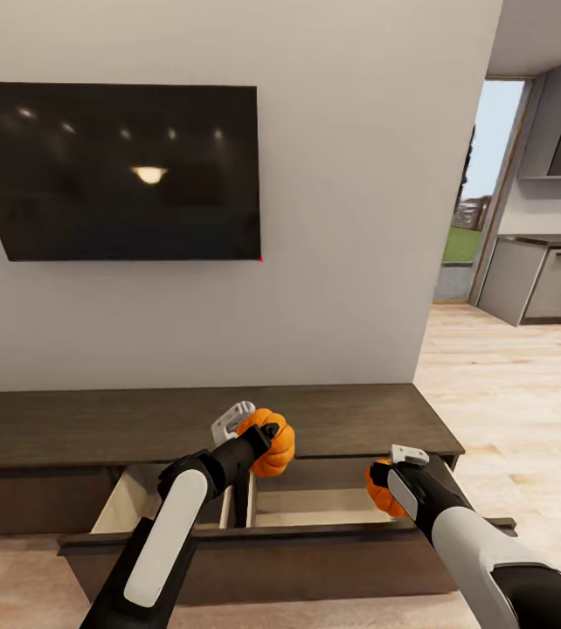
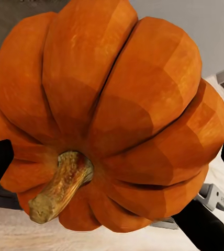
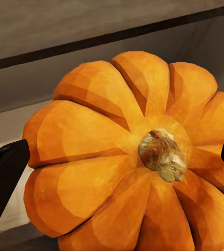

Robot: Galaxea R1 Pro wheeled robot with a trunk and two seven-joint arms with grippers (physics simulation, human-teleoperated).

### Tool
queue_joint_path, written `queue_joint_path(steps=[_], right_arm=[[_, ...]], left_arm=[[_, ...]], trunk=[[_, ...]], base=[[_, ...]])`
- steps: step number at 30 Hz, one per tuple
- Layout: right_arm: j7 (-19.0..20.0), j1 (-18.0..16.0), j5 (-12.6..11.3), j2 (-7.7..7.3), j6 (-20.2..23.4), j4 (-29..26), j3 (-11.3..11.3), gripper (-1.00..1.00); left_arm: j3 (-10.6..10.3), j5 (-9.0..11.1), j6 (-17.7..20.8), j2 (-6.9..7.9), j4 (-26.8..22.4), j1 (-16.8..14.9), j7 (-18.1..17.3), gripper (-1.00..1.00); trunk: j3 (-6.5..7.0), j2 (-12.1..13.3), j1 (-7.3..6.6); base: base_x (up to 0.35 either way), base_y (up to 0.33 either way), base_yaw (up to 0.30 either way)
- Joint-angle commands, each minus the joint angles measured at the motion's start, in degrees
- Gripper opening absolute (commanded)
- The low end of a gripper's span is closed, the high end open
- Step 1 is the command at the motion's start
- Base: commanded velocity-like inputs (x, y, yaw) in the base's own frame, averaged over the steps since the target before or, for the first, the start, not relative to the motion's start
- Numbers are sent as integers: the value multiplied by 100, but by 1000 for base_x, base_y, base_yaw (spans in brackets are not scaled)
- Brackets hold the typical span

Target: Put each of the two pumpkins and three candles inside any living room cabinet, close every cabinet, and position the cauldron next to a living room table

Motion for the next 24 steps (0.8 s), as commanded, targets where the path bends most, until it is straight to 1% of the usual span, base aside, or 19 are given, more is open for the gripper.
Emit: queue_joint_path(steps=[1,8,10,11,13,14,15,16,17,20,24], right_arm=[[-28,-2,-46,-2,30,-13,22,-100],[-38,-3,-63,1,96,-6,15,-100],[-54,-4,-65,-1,190,-9,13,-100],[-60,-5,-65,-1,308,-14,12,-100],[-80,-11,-66,6,976,-120,12,-100],[-82,-18,-66,8,1106,-171,11,-100],[-85,-40,-66,11,1355,-286,11,-100],[-86,-67,-66,14,1783,-535,6,-100],[-84,-73,-66,12,1938,-648,5,-100],[-70,-83,-70,8,2118,-836,-26,-100],[-55,-85,-71,7,2111,-869,-125,-100]], left_arm=[[-1,45,7,-1,-7,-5,52,-100],[-6,45,7,9,-7,-5,49,-100],[-12,45,7,13,-7,-5,51,-100],[-14,45,7,14,-7,-5,51,-100],[-13,43,8,22,-7,-5,53,-100],[-12,42,9,23,-7,-5,51,-100],[-14,42,8,24,-7,-5,50,-100],[-21,43,10,25,-7,-5,48,-100],[-23,44,10,25,-7,-5,49,-100],[-35,43,7,25,-7,-5,51,-100],[-46,49,7,18,-7,-5,54,-100]], trunk=[[-6,-3,1],[-6,-3,1],[-6,-3,1],[-6,-3,1],[-6,-3,1],[-6,-3,1],[-6,-3,1],[-6,-3,1],[-6,-3,1],[-6,-3,1],[-6,-3,1]], base=[[218,0,0],[55,0,0],[4,0,0],[2,0,0],[1,0,0],[0,0,0],[0,0,0],[0,0,0],[0,0,0],[0,0,0],[0,0,0]])
